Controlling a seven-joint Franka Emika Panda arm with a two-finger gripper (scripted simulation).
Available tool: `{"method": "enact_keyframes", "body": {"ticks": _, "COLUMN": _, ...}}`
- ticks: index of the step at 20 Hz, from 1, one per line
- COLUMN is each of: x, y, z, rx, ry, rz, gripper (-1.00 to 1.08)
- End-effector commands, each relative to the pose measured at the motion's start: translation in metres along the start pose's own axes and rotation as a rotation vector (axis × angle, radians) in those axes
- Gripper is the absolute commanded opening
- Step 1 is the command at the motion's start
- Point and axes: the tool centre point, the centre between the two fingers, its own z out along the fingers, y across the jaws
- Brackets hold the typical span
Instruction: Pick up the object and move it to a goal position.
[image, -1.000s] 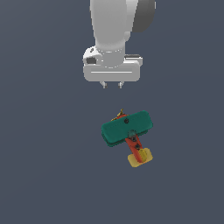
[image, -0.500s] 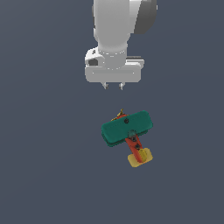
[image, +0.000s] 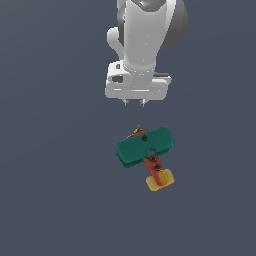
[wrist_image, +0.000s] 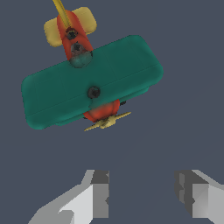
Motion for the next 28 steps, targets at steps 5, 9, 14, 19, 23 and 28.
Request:
{"method": "enact_keyframes", "body": {"ticks": 5, "x": 0.002, "y": -0.020, "z": 0.019, "rx": -0.093, "ry": -0.048, "rz": -0.060, "gripper": 0.28}}
{"method": "enact_keyframes", "body": {"ticks": 9, "x": 0.004, "y": -0.034, "z": 0.032, "rx": -0.163, "ry": -0.077, "rz": -0.101, "gripper": 0.28}}
{"method": "enact_keyframes", "body": {"ticks": 14, "x": 0.005, "y": -0.051, "z": 0.047, "rx": -0.254, "ry": -0.107, "rz": -0.152, "gripper": 0.28}}
{"method": "enact_keyframes", "body": {"ticks": 19, "x": 0.007, "y": -0.067, "z": 0.061, "rx": -0.350, "ry": -0.128, "rz": -0.201, "gripper": 0.28}}
{"method": "enact_keyframes", "body": {"ticks": 23, "x": 0.008, "y": -0.081, "z": 0.071, "rx": -0.428, "ry": -0.140, "rz": -0.241, "gripper": 0.28}}
{"method": "enact_keyframes", "body": {"ticks": 28, "x": 0.010, "y": -0.097, "z": 0.084, "rx": -0.529, "ry": -0.146, "rz": -0.289, "gripper": 0.28}}
